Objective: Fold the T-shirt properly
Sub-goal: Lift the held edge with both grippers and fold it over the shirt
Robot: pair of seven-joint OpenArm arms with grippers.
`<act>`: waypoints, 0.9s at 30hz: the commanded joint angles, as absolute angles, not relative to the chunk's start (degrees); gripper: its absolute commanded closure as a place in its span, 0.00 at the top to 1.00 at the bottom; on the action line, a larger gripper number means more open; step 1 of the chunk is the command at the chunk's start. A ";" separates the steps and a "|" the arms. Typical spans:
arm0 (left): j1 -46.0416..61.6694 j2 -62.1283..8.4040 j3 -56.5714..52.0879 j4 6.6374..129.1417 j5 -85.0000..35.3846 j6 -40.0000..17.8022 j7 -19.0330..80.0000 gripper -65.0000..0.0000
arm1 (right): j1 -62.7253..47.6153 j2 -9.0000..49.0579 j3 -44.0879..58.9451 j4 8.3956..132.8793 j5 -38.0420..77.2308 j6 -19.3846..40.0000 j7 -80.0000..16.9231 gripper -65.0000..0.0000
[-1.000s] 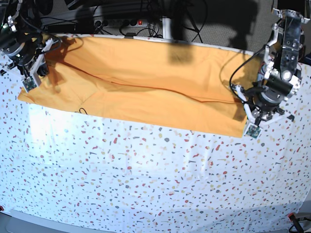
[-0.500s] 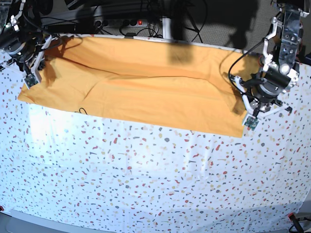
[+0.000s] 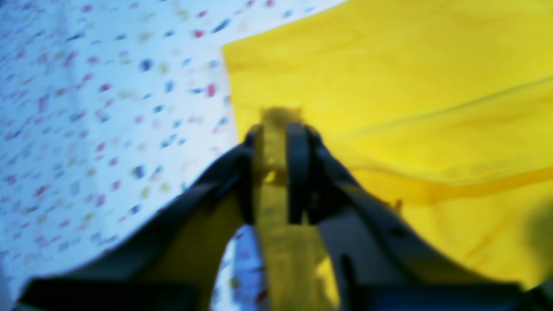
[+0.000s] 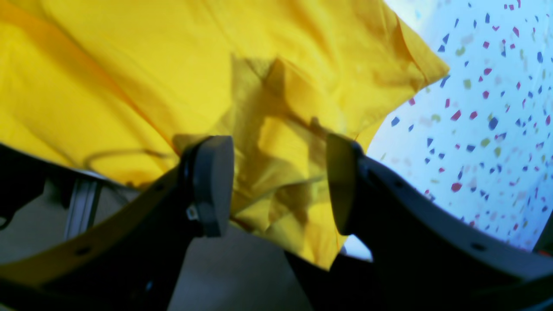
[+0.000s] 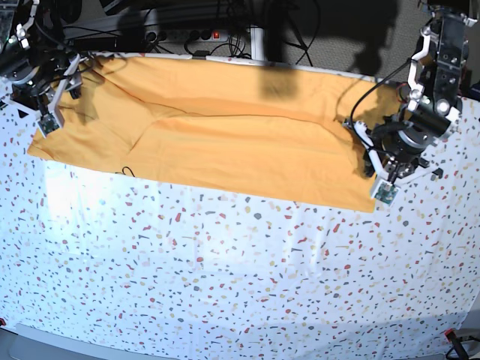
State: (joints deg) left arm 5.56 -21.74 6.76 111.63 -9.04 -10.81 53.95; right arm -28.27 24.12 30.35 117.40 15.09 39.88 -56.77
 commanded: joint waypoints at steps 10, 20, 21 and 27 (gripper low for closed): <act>4.75 -19.57 6.48 112.18 -16.05 -10.74 40.95 0.25 | -28.25 24.91 30.79 118.43 15.92 32.25 -53.95 0.53; 4.47 -11.70 6.48 99.57 -10.52 -8.12 44.91 0.25 | -24.71 24.88 30.79 118.43 24.75 32.23 -53.43 0.53; 4.47 -11.38 6.48 99.39 -10.46 -8.12 45.56 0.25 | -24.23 24.88 30.79 118.45 24.69 32.23 -53.43 0.53; 4.47 -11.49 6.46 99.39 -0.99 -7.86 53.06 0.25 | -21.91 24.88 30.79 118.43 24.69 32.23 -53.49 0.53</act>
